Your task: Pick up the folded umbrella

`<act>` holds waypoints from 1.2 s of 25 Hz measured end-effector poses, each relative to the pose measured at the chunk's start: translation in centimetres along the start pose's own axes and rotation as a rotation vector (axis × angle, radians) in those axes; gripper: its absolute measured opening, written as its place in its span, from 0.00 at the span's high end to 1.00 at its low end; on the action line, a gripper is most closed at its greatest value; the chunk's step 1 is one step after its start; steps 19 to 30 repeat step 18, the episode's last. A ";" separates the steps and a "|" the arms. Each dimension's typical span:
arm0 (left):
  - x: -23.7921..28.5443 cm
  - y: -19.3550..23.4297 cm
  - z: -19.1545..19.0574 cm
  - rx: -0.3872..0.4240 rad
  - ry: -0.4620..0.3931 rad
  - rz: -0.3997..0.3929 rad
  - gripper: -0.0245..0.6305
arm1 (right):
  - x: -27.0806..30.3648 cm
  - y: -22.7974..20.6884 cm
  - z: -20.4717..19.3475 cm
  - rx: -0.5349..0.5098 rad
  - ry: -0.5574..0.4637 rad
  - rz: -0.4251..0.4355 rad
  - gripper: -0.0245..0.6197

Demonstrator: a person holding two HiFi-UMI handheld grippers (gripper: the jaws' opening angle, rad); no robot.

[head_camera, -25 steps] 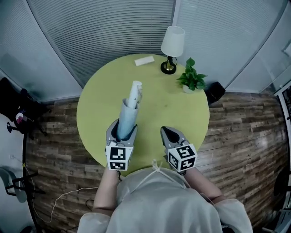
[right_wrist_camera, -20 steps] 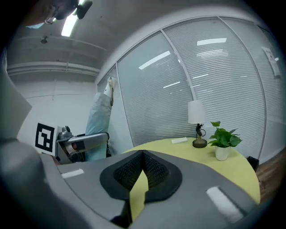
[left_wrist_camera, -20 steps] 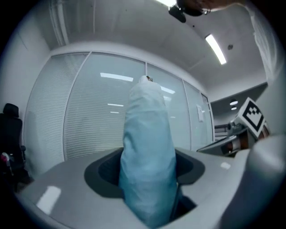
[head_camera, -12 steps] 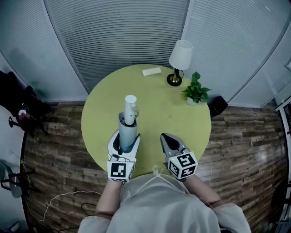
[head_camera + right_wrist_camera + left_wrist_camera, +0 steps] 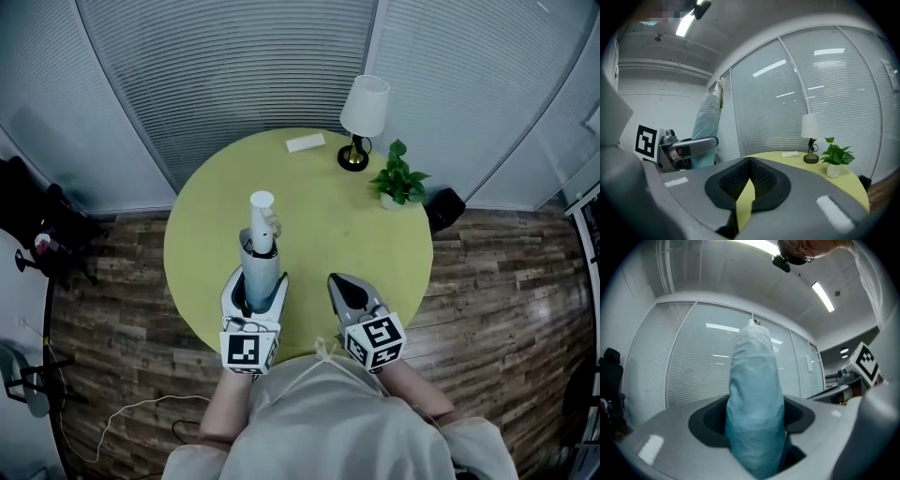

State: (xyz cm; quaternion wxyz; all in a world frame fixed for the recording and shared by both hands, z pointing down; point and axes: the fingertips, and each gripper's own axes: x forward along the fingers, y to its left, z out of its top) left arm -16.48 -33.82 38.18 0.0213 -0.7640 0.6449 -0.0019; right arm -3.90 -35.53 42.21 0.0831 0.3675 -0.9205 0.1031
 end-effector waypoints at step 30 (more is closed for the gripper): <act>0.5 -0.3 -0.4 -0.051 0.017 -0.010 0.51 | 0.1 -0.4 -0.2 -0.020 0.031 -0.036 0.96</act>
